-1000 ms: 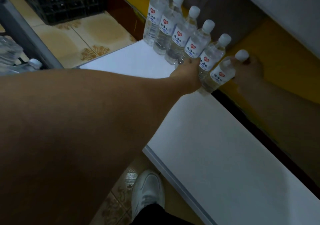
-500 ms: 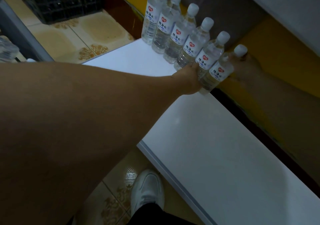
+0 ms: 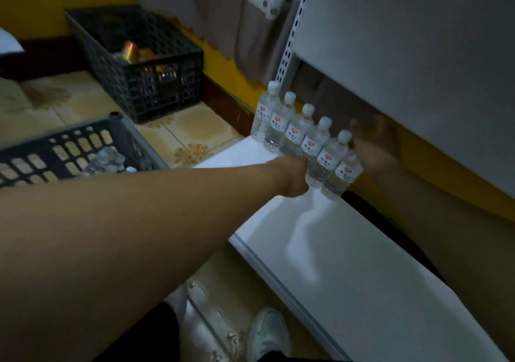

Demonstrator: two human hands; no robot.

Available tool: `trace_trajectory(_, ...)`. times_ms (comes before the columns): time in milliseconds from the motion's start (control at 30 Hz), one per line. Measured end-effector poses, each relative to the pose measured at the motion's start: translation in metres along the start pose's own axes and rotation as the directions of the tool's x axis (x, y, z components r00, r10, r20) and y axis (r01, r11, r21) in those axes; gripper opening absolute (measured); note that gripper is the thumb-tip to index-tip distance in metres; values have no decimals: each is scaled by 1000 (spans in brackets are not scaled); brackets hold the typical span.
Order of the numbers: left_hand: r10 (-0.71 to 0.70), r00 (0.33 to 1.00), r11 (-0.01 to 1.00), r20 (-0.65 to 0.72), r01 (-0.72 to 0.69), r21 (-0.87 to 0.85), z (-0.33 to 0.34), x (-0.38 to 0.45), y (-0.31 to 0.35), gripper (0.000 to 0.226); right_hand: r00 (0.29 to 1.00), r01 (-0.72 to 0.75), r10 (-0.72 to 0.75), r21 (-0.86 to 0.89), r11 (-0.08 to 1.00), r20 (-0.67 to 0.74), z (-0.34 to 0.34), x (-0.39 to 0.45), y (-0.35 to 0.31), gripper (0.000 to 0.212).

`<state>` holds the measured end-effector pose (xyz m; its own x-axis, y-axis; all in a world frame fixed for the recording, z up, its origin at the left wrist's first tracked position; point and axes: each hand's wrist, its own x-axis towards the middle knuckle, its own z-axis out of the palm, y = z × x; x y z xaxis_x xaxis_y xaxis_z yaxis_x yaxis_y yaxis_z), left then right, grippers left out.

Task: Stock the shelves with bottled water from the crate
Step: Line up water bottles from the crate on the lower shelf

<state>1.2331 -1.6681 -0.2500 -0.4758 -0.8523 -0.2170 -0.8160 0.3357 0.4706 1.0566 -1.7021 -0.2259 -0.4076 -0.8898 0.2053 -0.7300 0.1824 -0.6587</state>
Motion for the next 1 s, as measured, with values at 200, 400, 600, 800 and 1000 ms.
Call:
trace_trajectory(200,-24,993,973,112,-2,229,-77,-89,-47,64,967,146,-168,128,981,191,7,-62,-110,54)
trace_trajectory(400,-262,959,957,109,243,159,-112,-186,-153,53,875,250,-356,323,913,330,48,-132,-206,51)
trace_trajectory(600,-597,801,801,45,598,-15,-72,-275,-272,41,670,324,-473,348,880,572,113,-189,-249,54)
trace_trajectory(800,-735,677,665,26,728,-167,-11,-300,-319,42,522,351,-425,269,897,740,188,-222,-235,56)
trace_trajectory(1000,-721,692,667,-43,675,-315,41,-252,-341,60,479,231,-249,152,961,842,246,-236,-196,54)
